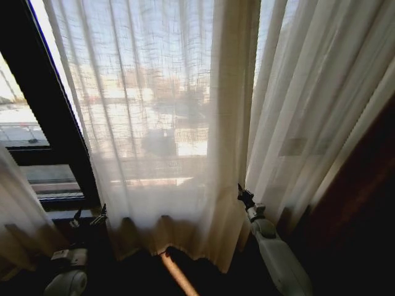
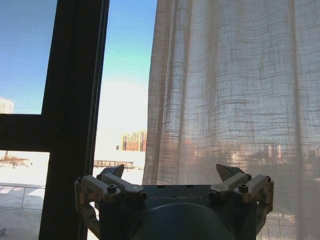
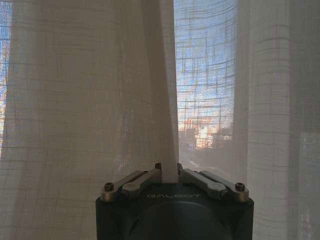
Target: Open the curtains by pulling them apart, changing their state from closed to fully open.
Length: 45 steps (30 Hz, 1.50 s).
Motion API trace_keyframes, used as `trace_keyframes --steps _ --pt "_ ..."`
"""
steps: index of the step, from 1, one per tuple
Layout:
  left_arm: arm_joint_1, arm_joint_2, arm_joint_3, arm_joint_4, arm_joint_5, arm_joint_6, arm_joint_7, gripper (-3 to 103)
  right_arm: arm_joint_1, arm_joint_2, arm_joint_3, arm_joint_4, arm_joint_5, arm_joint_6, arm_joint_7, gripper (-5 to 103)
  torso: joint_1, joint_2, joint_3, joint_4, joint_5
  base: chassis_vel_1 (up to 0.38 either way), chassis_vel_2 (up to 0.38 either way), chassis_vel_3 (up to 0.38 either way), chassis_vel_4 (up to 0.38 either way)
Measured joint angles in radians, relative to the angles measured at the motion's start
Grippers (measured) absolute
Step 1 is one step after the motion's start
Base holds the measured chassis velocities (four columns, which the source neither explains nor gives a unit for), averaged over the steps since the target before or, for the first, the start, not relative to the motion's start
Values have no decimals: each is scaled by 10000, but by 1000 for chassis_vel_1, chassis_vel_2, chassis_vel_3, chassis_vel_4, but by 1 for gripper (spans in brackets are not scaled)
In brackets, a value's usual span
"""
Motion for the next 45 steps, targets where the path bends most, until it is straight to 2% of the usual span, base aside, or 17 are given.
trace_keyframes --steps 11,15,19,21,24,26,31,45 --pt "0 -1 1 0 0 0 0 100 335 66 -78 -407 -128 221 -58 0 3 -2 1 0 -4 -342 -342 360 340" --pt "0 -1 3 -1 0 0 8 100 470 70 -98 -531 -180 344 -98 0 3 -3 1 -5 8 -170 -199 210 182" --pt "0 -1 3 -1 0 0 11 100 553 86 -103 -609 -198 588 -137 0 2 -2 1 -6 5 -41 -65 81 38" --pt "-1 -1 2 0 0 0 12 100 648 135 -98 -727 -181 915 -276 0 2 -2 1 1 -3 0 0 0 0" --pt "0 0 0 3 0 0 5 100 648 134 -79 -726 -199 880 -350 0 3 -2 0 6 -14 23 34 -19 -23" --pt "-1 0 -5 2 0 0 2 100 623 124 -48 -726 -183 841 -471 0 3 -2 1 7 0 55 75 -34 -56" --pt "-1 0 -4 2 0 0 2 100 588 66 56 -737 -106 802 -557 0 2 -2 1 0 3 0 5 -1 -7" --pt "-1 0 0 1 0 0 -1 100 781 -82 168 -848 117 731 -677 0 1 -2 0 2 -2 -114 -122 114 125"
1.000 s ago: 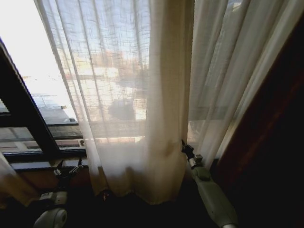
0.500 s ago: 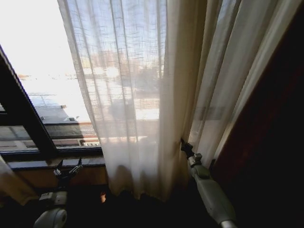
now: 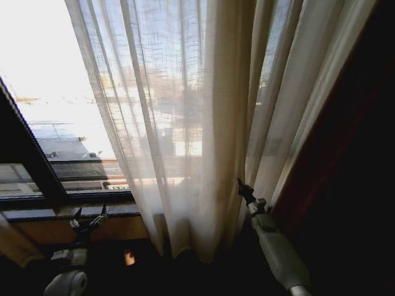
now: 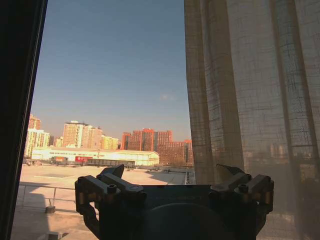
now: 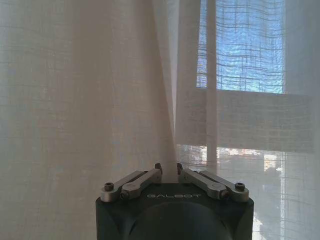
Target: Open the curtains by pulling them apart, changing their state from closed to fully open.
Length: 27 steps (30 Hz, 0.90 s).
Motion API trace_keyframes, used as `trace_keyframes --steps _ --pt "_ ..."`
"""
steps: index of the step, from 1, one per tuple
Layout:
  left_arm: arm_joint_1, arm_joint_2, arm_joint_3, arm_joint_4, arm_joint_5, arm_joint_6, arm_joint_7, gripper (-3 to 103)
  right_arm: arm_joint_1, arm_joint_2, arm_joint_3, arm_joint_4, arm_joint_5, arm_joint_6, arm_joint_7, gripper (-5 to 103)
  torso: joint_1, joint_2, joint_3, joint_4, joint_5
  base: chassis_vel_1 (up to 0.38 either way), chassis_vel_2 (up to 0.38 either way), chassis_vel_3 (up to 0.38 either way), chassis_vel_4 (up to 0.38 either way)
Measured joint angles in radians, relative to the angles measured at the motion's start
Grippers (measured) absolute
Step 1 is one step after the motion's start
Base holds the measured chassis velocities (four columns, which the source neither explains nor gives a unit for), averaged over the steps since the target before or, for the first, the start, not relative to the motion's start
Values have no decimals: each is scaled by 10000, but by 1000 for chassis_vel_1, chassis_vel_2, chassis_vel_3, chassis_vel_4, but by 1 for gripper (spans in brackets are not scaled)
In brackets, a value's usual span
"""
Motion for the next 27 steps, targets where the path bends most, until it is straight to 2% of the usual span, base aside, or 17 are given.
trace_keyframes --steps 3,13,18,22,24,27 --pt "0 0 0 0 0 0 0 100 56 -13 20 -77 18 16 -24 0 0 0 0 0 1 -264 -260 245 280" --pt "0 -3 5 -4 0 0 3 100 129 105 7 -265 50 716 -67 0 -1 0 0 -5 8 -283 -245 260 278" --pt "0 -3 6 -5 0 0 3 100 119 173 -93 -233 -157 739 -72 0 0 0 0 -9 4 -44 -76 88 31" --pt "0 -1 2 -3 0 0 0 100 245 247 -237 -331 -317 681 -36 0 1 1 0 3 -13 14 17 -11 -6" --pt "0 1 -4 -3 0 0 -3 100 464 276 -340 -648 -386 603 108 0 1 1 0 5 0 57 60 -45 -43" --pt "0 0 -5 -3 0 0 -5 100 828 285 -375 -1202 -492 552 378 0 1 0 0 4 -1 20 12 -11 -14"
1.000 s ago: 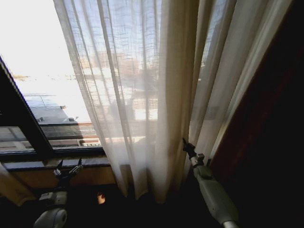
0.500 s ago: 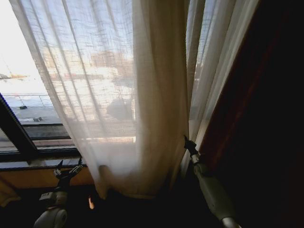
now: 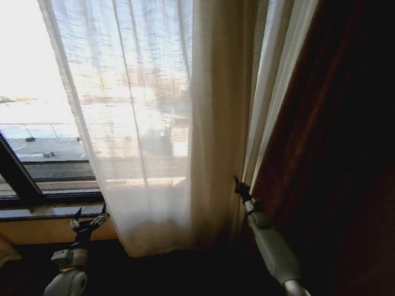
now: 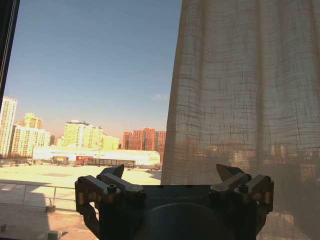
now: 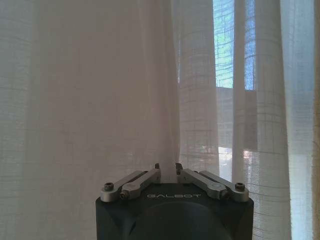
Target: Open the curtains by pulling them apart, changing their state from closed to fully open.
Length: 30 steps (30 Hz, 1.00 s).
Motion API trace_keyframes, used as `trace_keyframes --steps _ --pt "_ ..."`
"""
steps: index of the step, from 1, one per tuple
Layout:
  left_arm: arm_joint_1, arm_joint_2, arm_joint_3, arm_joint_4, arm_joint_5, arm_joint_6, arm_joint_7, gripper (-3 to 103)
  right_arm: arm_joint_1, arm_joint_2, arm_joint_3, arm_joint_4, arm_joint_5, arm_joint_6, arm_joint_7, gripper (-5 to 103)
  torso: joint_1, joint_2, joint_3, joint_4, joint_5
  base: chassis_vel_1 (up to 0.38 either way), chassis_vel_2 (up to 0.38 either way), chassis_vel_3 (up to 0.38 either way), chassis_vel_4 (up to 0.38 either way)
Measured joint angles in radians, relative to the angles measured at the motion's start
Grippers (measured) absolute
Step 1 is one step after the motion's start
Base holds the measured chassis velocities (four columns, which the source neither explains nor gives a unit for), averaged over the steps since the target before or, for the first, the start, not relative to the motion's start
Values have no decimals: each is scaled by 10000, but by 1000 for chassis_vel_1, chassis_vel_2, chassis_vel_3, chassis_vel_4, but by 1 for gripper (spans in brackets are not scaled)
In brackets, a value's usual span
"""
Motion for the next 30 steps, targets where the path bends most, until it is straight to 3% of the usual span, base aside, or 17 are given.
trace_keyframes --steps 7,9,13,21,30 --pt "0 -1 5 1 0 0 3 100 859 -118 482 -1443 -789 -325 1311 0 -1 0 0 -5 1 0 0 0 0" --pt "0 0 6 2 0 0 4 100 1058 -365 698 -1757 -1030 -637 2013 0 -2 1 -1 -4 2 0 0 0 0" --pt "0 0 5 4 0 0 2 100 1122 -743 842 -1915 -1013 -794 2437 0 -1 1 0 -4 2 0 0 0 0" --pt "-1 0 5 3 0 0 3 100 903 -1121 967 -1643 -677 -971 2646 0 -1 1 0 -9 5 0 0 0 0" --pt "0 0 5 3 0 0 5 100 339 -970 695 -563 -430 -1136 2355 0 -1 0 1 -6 3 0 0 0 0"
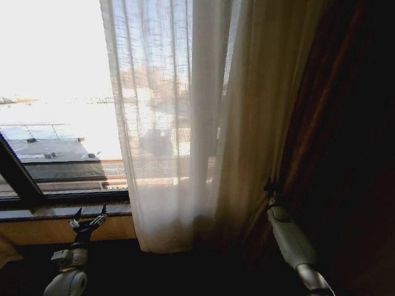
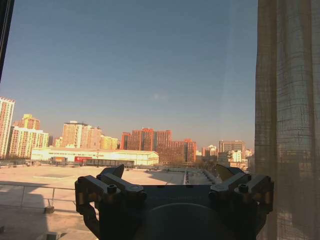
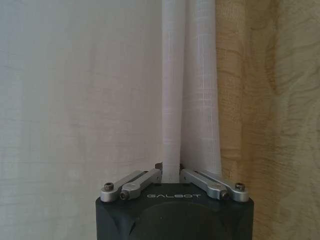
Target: Open the curtains by pulling them apart, changing their state from closed to fully open.
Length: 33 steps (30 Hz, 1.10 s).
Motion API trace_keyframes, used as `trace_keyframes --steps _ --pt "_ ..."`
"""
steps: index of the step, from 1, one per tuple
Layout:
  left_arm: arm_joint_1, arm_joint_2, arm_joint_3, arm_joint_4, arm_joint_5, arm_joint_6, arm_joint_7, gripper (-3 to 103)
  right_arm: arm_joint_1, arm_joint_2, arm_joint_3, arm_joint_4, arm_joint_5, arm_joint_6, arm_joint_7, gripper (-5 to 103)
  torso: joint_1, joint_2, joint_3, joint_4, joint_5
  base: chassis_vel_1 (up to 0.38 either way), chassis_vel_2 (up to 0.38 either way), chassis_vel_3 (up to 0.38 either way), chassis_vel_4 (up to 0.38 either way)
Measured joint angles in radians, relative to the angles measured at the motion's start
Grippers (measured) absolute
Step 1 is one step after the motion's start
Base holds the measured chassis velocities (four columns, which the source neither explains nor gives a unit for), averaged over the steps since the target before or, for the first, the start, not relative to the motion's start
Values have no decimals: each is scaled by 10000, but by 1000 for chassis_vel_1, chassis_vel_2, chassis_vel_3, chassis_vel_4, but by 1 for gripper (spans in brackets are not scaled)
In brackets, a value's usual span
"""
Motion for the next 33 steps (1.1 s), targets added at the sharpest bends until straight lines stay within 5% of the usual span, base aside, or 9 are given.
trace_keyframes --steps 4,7,14,16,19,28,33 --pt "0 0 0 0 -1 0 1 100 -1050 -7 -568 1981 728 -469 -899 12 0 0 -2 1 -3 0 0 0 0" --pt "0 -1 0 0 0 0 1 100 -1403 14 -689 2484 883 -532 -867 17 0 0 -1 2 -2 0 0 0 0" --pt "0 0 0 0 0 0 3 100 -3231 -63 -673 4399 1139 -978 -601 49 0 0 -1 0 1 0 0 0 0" --pt "0 0 0 0 0 0 3 100 -3500 -124 -630 4703 1182 -1011 -602 49 0 0 -2 -1 -1 0 0 0 0" --pt "0 0 0 0 0 0 3 100 -4198 -334 -505 5540 1302 -1083 -688 65 -1 1 -2 -1 -1 0 0 0 0" --pt "0 0 0 -1 0 0 3 100 -4517 -475 -266 5954 1286 -688 -978 97 0 1 -2 0 -1 0 0 0 0" --pt "0 0 0 0 0 0 3 100 -4575 -478 -262 6037 1283 -659 -1042 100 -1 0 -2 1 0 11 8 -4 -4"
